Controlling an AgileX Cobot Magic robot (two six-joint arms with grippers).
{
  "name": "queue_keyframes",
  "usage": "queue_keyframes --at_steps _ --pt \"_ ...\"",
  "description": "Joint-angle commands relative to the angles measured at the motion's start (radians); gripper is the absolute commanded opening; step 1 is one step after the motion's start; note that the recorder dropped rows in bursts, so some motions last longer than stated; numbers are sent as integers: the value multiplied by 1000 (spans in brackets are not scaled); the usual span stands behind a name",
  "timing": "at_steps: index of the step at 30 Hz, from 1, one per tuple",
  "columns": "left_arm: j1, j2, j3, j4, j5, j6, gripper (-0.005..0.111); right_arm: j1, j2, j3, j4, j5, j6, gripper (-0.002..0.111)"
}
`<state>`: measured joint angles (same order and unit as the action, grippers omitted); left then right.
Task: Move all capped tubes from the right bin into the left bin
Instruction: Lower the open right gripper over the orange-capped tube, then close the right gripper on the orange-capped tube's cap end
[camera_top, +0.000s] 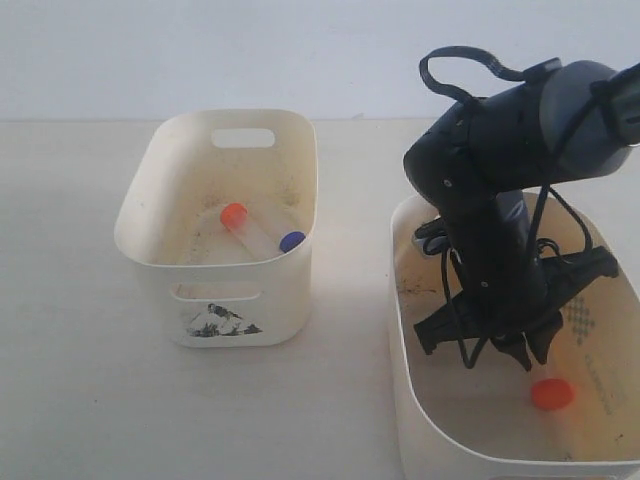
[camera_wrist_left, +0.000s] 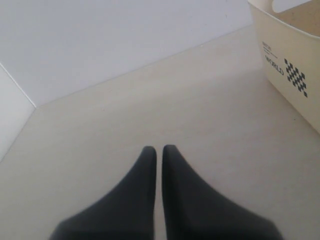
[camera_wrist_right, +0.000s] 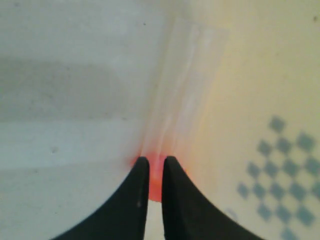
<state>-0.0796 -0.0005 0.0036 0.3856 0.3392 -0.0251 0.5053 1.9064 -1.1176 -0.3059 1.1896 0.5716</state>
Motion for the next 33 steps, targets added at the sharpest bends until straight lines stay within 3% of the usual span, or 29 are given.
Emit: queue_keyframes --at_steps 1,16,20,23,27,28,33 --pt "-5 0 -4 -3 -3 -10 4 -6 -13 -5 -17 1 -6 9" --pt "-5 0 -4 -3 -3 -10 4 -6 -13 -5 -22 31 54 9" --pt "-5 0 -4 -3 -3 -10 4 -6 -13 -5 54 31 87 12" --pt "-5 0 -4 -3 -3 -10 4 -6 -13 -5 57 29 83 43" --pt "-5 0 -4 -3 -3 -10 4 -6 -13 -5 -26 31 81 98" --pt "-5 0 -4 -3 -3 -10 4 -6 -13 -5 -43 31 81 105" --pt "-5 0 -4 -3 -3 -10 4 -8 -13 -5 -47 31 99 99"
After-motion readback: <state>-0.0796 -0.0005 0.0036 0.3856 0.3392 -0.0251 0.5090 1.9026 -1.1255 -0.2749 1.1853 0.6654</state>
